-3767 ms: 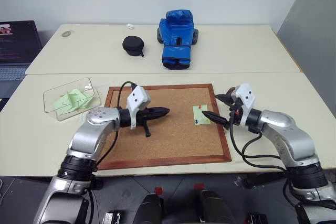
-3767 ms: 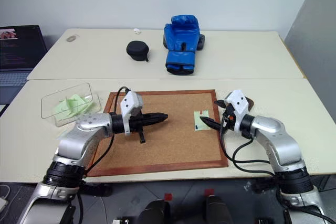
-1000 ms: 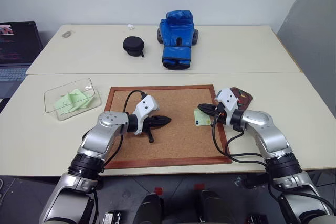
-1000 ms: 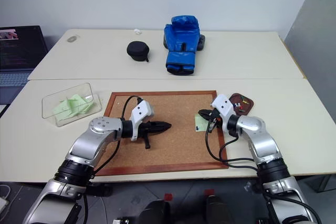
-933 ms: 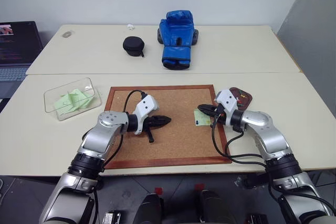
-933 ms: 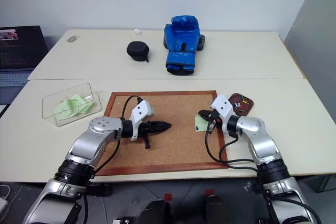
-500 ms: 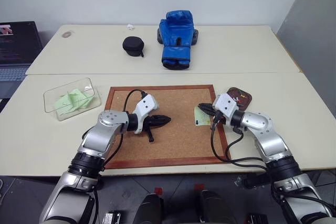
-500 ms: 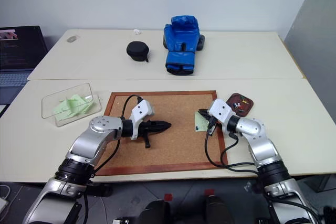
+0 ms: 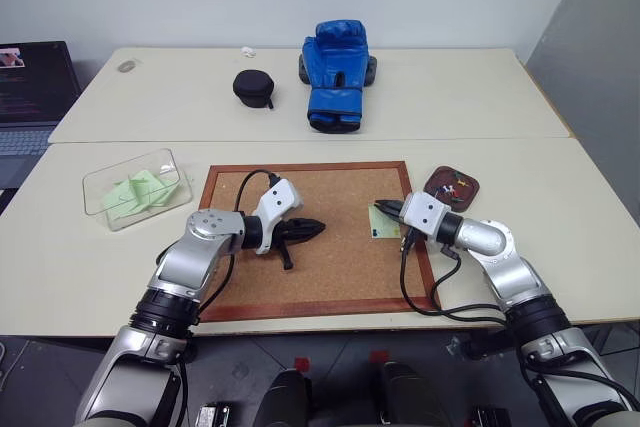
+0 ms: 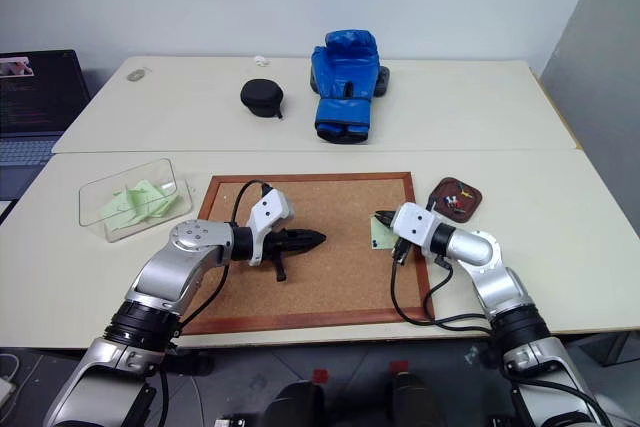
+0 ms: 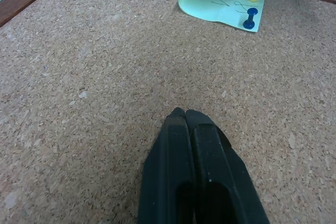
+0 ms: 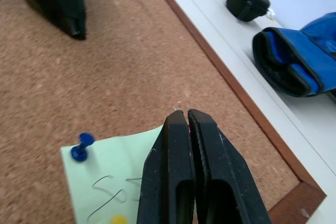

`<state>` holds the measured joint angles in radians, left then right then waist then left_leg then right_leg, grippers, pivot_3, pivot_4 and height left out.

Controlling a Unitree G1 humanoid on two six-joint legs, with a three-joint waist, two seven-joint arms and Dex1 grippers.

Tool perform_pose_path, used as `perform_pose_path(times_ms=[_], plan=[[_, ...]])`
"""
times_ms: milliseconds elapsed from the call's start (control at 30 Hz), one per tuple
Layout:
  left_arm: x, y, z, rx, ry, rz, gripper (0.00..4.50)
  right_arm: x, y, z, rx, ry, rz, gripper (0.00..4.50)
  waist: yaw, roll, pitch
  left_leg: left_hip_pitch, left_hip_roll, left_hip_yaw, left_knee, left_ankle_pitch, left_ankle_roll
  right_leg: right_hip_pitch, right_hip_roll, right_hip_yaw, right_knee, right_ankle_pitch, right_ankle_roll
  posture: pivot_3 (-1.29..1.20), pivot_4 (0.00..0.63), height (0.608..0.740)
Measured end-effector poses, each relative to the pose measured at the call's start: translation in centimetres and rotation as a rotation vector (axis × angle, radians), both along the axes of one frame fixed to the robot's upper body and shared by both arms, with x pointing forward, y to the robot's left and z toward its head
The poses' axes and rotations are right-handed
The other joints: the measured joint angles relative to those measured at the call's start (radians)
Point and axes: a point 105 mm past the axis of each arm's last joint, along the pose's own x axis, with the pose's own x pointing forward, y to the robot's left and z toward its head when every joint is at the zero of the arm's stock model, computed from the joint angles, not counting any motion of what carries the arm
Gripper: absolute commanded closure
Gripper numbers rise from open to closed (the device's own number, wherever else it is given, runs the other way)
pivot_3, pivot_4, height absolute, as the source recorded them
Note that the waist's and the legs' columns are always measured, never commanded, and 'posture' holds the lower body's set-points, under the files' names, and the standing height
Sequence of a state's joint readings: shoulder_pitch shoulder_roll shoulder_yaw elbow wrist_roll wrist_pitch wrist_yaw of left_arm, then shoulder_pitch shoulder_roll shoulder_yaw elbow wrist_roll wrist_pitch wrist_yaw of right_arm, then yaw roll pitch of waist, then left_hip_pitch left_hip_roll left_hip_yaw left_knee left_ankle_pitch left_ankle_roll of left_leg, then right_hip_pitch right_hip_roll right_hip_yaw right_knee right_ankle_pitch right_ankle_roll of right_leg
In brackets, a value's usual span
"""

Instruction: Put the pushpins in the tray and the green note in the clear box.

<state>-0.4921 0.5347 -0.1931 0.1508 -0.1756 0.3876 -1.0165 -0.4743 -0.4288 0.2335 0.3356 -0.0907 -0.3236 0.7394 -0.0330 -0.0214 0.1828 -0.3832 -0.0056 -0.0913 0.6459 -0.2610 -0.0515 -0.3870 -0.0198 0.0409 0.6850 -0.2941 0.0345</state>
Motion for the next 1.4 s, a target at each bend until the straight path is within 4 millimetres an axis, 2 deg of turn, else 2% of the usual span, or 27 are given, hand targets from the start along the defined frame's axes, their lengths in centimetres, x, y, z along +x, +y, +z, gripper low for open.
perform_pose_path(times_ms=[133,233,533,800,1100,1400], plan=[[0.0,0.0,0.0,0.0,0.0,0.0,4.5,0.0,0.0,-0.1,0.017,0.023,0.0,4.49,0.0,0.0,0.0,0.0,0.0,0.0,0.0,0.0,0.0,0.0,0.0,0.0,0.0,0.0,0.0,0.0,0.15,0.74],[0.0,0.0,0.0,0.0,0.0,0.001,4.5,0.7,-0.4,0.0,0.139,0.154,-0.064,4.49,0.0,0.0,0.0,0.0,0.0,-0.001,0.0,0.0,0.0,0.0,0.0,0.0,0.001,0.0,0.0,0.0,0.15,0.74],[0.0,0.0,0.0,0.0,0.0,0.001,4.5,1.3,-1.4,0.3,0.319,0.403,-0.174,4.49,0.0,0.0,0.0,0.0,0.0,-0.003,0.0,0.0,0.0,0.0,0.0,0.0,0.002,0.0,0.0,0.0,0.15,0.74],[0.1,0.0,0.0,0.0,-0.001,0.001,4.5,1.1,-1.5,0.5,0.378,0.51,-0.197,4.49,0.0,0.0,0.0,0.0,0.0,-0.004,0.0,0.0,0.0,0.0,0.0,0.0,0.002,0.0,0.0,0.0,0.15,0.74],[0.1,0.0,0.0,0.0,-0.002,0.002,4.5,1.0,-1.3,1.2,0.402,0.53,-0.186,4.49,0.0,0.0,0.0,0.0,0.0,-0.004,0.0,0.0,0.0,0.0,0.0,0.0,0.002,0.0,0.0,0.0,0.15,0.74],[0.1,0.0,0.0,0.0,-0.002,0.003,4.5,0.4,0.3,1.6,0.33,0.386,-0.111,4.49,0.0,0.0,0.0,0.0,0.0,-0.004,0.0,0.0,0.0,0.0,0.0,0.0,0.002,0.0,0.0,0.0,0.15,0.74]])
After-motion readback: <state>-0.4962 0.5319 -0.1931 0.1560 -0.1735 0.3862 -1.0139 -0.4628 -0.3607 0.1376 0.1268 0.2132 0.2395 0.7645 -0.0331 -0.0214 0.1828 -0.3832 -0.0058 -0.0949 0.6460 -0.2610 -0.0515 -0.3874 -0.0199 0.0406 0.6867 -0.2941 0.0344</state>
